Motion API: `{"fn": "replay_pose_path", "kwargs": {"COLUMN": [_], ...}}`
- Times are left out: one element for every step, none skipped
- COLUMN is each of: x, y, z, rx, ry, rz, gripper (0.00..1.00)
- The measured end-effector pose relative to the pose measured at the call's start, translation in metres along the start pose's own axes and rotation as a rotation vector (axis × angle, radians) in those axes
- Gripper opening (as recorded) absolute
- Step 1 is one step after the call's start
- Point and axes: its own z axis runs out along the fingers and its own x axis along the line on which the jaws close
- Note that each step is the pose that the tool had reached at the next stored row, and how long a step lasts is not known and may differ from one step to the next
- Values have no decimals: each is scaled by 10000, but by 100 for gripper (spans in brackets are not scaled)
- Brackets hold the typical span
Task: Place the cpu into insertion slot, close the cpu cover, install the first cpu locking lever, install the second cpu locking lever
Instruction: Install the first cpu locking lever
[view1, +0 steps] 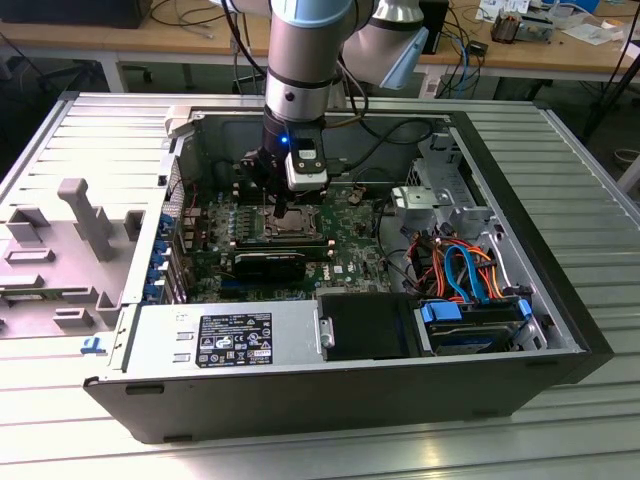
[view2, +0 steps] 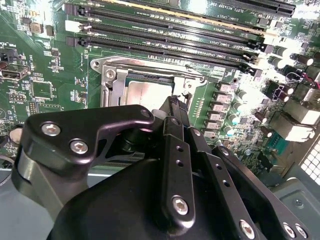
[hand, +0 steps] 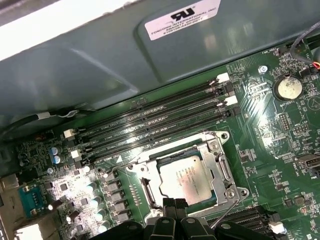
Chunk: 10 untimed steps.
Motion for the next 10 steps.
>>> {"fn": "replay_pose_path", "kwargs": {"x": [0, 0, 0, 0, 0, 0, 0, 0, 0, 0], "y": [0, 0, 0, 0, 0, 0, 0, 0, 0, 0], "z": [0, 0, 0, 0, 0, 0, 0, 0, 0, 0], "rx": [1, 3, 5, 7, 9, 13, 15, 17, 18, 20], "ry": [-1, -2, -3, -4, -5, -7, -9, -10, -11, -12], "rz": [-19, -43, -61, -81, -99, -146, -167, -182, -204, -222], "gripper": [11, 11, 11, 11, 11, 11, 11, 11, 11, 11]}}
